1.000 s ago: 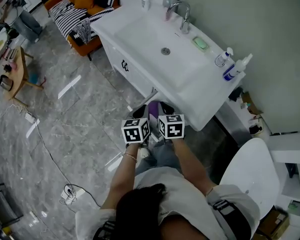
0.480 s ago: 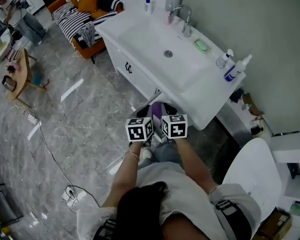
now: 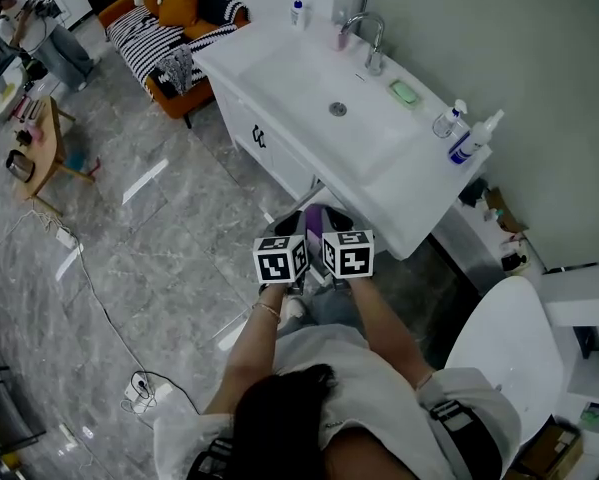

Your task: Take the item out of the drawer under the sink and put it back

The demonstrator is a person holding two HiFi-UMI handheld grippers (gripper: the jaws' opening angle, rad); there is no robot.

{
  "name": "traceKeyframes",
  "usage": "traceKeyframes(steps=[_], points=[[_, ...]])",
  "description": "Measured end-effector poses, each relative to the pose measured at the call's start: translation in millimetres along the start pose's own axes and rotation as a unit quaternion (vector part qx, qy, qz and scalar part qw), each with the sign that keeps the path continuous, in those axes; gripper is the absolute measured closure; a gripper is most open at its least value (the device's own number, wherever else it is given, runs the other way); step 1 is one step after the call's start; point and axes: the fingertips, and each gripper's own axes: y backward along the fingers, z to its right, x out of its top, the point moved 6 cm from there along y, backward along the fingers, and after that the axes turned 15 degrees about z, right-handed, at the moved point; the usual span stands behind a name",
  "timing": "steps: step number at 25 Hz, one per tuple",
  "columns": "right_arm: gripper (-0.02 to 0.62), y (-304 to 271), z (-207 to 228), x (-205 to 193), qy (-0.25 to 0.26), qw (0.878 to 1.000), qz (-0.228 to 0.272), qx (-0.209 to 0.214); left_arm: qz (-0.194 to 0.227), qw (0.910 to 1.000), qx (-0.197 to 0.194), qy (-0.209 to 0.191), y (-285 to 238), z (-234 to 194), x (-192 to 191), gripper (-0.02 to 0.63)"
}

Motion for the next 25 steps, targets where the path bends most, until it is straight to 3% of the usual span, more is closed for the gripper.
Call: traceKeyframes(steps=[25], points=[[0.575, 12, 16, -12, -0.002, 1.0, 0.002, -0.006, -0.005, 0.9998, 0.015, 0.006, 3, 2, -13, 0.601]])
